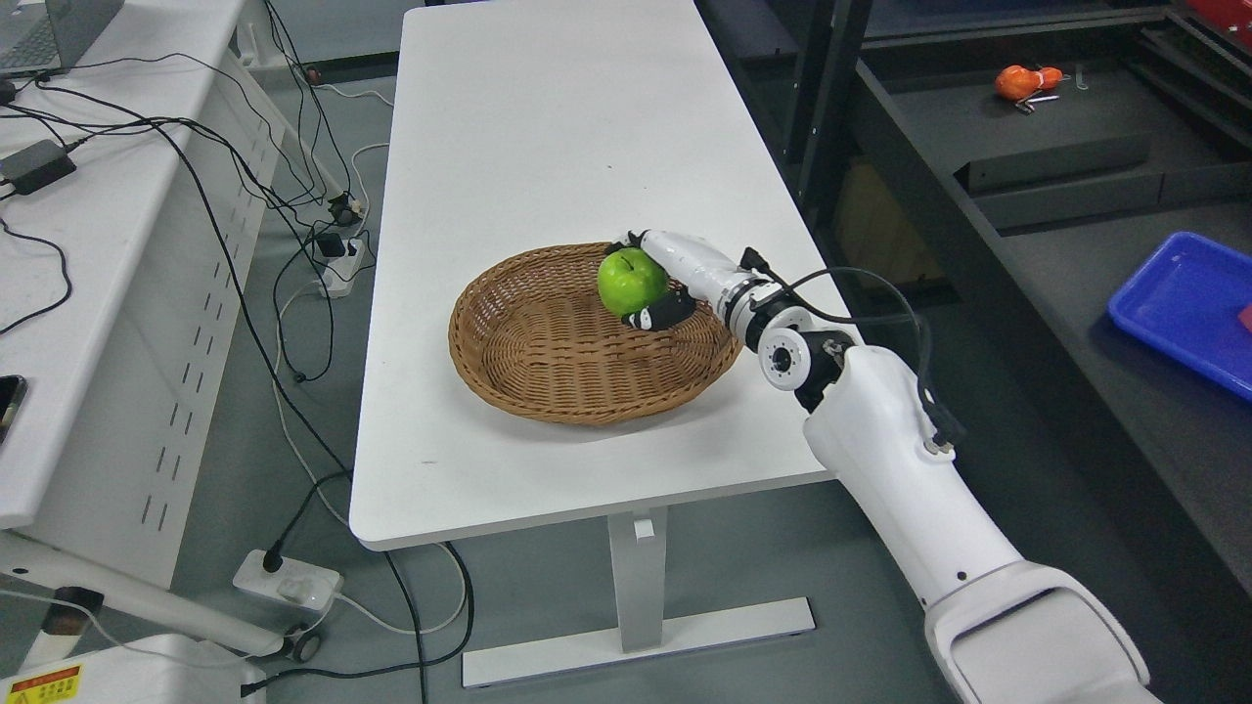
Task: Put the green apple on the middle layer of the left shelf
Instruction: 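Lift the green apple out of the basket with the right hand, then carry the green apple toward the black shelf tray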
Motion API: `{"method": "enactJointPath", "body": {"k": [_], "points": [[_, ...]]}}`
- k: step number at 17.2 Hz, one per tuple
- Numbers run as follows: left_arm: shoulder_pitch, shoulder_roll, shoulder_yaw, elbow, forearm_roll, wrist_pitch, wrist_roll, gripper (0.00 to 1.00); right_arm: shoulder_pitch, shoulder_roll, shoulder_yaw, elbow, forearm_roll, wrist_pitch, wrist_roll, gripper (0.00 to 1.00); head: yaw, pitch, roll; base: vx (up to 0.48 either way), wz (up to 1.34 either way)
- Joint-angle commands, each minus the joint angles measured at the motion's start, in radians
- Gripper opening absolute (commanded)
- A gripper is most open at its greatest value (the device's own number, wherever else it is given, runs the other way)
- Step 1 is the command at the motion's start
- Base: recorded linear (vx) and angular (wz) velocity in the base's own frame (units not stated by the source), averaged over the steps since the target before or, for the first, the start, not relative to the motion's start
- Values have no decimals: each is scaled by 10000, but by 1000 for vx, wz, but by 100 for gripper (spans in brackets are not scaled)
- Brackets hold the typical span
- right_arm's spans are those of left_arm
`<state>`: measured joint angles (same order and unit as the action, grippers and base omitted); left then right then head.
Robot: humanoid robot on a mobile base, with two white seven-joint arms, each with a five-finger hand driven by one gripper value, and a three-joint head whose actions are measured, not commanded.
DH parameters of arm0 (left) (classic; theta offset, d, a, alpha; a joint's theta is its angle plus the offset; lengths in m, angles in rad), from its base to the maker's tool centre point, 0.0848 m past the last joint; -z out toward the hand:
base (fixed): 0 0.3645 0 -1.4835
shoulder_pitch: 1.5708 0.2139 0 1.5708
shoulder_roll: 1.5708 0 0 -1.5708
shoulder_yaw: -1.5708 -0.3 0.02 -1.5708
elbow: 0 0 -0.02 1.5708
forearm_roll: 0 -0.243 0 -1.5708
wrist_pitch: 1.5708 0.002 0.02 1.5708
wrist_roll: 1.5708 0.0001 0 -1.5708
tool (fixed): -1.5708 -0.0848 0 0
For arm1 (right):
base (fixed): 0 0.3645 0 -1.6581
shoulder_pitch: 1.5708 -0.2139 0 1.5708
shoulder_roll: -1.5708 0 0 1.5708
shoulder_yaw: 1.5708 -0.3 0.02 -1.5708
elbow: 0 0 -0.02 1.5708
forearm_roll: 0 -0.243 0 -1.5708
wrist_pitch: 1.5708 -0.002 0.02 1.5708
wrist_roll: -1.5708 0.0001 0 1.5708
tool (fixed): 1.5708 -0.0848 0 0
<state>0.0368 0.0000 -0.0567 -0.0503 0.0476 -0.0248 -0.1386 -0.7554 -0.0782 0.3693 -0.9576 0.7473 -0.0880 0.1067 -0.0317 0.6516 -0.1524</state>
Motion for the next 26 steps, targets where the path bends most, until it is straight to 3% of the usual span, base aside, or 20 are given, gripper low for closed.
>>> {"method": "enactJointPath", "body": {"k": [1,3,6,14,26], "points": [[0,175,0,-3,0,2,-10,100,2134,-1533,-961,-3995,-64,143,-3940,0,0,0,0,0,0],[0,175,0,12,0,2,6,100,3070,-1427,-1984,-4793,-110,113,-4670,0,0,0,0,0,0],[0,175,0,-3,0,2,-10,100,4022,-1411,-2525,-5715,-125,97,-4795,0,0,0,0,-6,2],[0,175,0,-3,0,2,-10,100,5314,-1166,-2772,-6423,-126,97,-4826,0,0,0,0,-57,5],[0,175,0,-3,0,2,-10,100,5575,-1166,-2772,-6439,-816,-56,-3752,1,0,0,0,-498,67]]}}
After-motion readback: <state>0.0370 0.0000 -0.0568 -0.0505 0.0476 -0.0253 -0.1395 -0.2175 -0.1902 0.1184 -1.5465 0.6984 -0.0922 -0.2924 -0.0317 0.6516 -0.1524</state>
